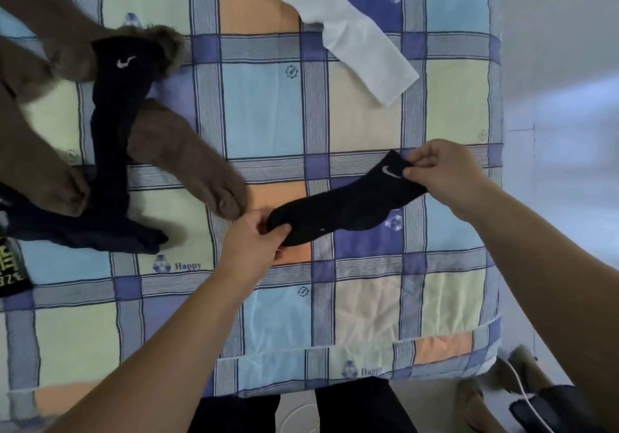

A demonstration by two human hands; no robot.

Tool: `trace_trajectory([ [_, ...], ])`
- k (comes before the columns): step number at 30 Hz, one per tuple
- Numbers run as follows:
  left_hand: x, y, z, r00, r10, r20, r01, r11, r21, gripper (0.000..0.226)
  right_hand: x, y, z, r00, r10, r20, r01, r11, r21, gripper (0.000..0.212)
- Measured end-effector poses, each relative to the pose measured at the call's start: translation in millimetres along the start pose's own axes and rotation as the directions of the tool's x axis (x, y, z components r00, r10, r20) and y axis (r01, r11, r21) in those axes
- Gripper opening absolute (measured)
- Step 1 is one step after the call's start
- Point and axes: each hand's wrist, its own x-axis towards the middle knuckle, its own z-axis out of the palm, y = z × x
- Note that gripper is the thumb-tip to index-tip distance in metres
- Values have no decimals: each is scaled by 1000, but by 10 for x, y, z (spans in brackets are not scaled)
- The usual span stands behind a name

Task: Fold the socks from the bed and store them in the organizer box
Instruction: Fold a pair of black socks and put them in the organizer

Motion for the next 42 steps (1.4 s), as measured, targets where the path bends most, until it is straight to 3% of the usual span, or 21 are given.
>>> trace_trajectory([
  [5,1,-149,-24,998,23,-58,-18,995,97,15,13,280,107,989,-90,-120,47,945,-323,16],
  [9,0,-113,23,997,43,-56,-35,989,144,9,-11,305,204,979,-110,-173,43,935,-353,12],
  [14,-87,-94,-21,1000,4,9,-4,1000,20,7,-90,312,236,977,-147,-154,69,902,-425,11],
  [20,-291,77,-449,1000,8,30,-13,988,152,14,-207,-129,243,977,-209,-30,143,760,-634,29],
  [26,-435,489,-1429,990,71,-125,-67,997,35,15,-311,-1447,671,882,-403,245,472,733,-490,28],
  [31,-278,754,-2161,939,73,-337,-116,987,-111,14,-339,-2572,1295,865,-413,286,472,863,-180,23],
  [35,-47,832,-2372,934,11,-358,-92,974,-208,15,-269,-2978,1794,816,-495,298,567,785,-248,25],
  [37,84,802,-2376,934,31,-357,-77,990,-115,14,-197,-3022,2010,786,-526,326,618,698,-363,34],
  [39,170,756,-2334,933,84,-350,-43,991,124,9,-113,-3016,2184,753,-563,340,657,616,-435,40],
  [42,241,649,-2225,923,113,-368,10,949,315,23,2,-3000,2367,747,-582,323,655,560,-507,40],
])
